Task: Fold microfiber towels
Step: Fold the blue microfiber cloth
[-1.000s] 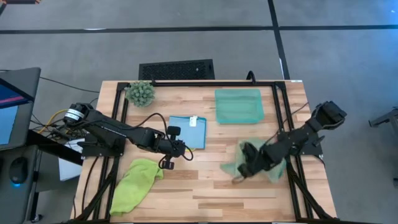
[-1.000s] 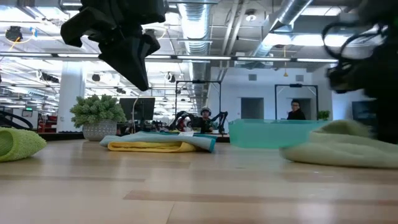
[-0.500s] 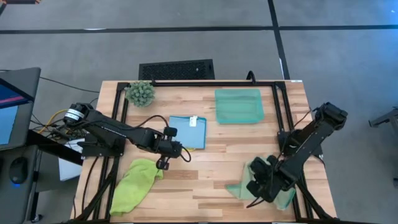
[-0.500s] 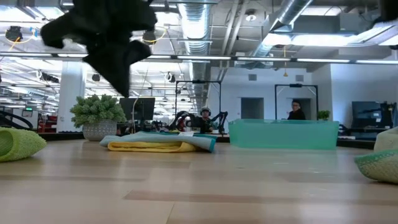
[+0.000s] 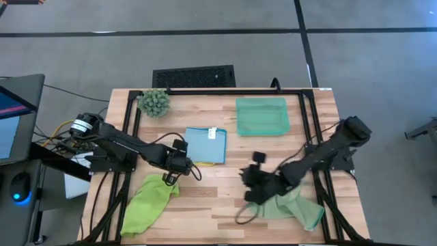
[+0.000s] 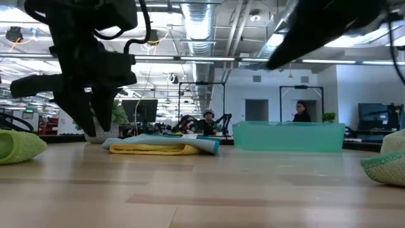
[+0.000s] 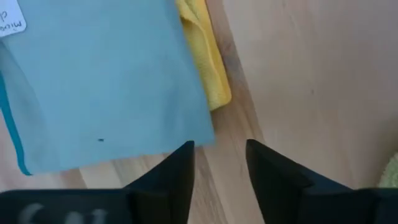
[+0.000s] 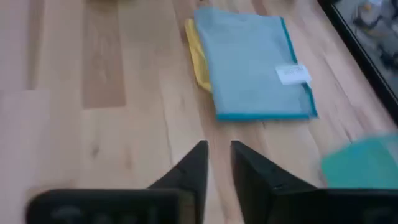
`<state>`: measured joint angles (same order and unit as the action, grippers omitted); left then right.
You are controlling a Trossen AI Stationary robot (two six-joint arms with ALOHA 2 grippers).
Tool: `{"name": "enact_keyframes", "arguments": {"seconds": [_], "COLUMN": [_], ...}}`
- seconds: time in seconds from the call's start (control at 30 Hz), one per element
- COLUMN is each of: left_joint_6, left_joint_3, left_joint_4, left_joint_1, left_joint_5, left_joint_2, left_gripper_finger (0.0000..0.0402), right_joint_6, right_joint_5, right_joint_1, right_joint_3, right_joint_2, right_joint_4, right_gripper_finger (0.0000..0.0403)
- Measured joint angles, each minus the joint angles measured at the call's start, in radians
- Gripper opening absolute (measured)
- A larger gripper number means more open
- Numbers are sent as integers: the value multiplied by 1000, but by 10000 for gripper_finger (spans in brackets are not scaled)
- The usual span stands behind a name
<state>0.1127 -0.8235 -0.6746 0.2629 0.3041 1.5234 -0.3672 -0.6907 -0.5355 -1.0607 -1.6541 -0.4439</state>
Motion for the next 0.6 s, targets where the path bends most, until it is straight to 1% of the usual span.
{"name": "enact_keyframes", "arguments": {"seconds": [0.13, 0.23, 0.3, 0.4, 0.6], "left_joint_6": [22, 46, 48, 53, 54], "left_joint_3": [48, 95, 114, 142, 158], "left_joint_4": [98, 163, 189, 224, 249], "left_joint_1": [1, 0, -4, -21, -59], "left_joint_5": [19, 44, 84, 100, 13], "left_joint_2": [0, 0, 0, 0, -3], "left_gripper_finger": [153, 153, 150, 144, 121], "right_joint_6": [183, 285, 340, 383, 404], "right_joint_5": [65, 72, 74, 92, 130], "right_joint_1": [95, 140, 154, 166, 178], "right_joint_3": [1, 2, 2, 1, 2], "right_joint_2": [-116, -193, -229, -271, -300], "right_joint_4": [201, 321, 380, 461, 499], "right_gripper_finger": [162, 197, 211, 220, 213]}}
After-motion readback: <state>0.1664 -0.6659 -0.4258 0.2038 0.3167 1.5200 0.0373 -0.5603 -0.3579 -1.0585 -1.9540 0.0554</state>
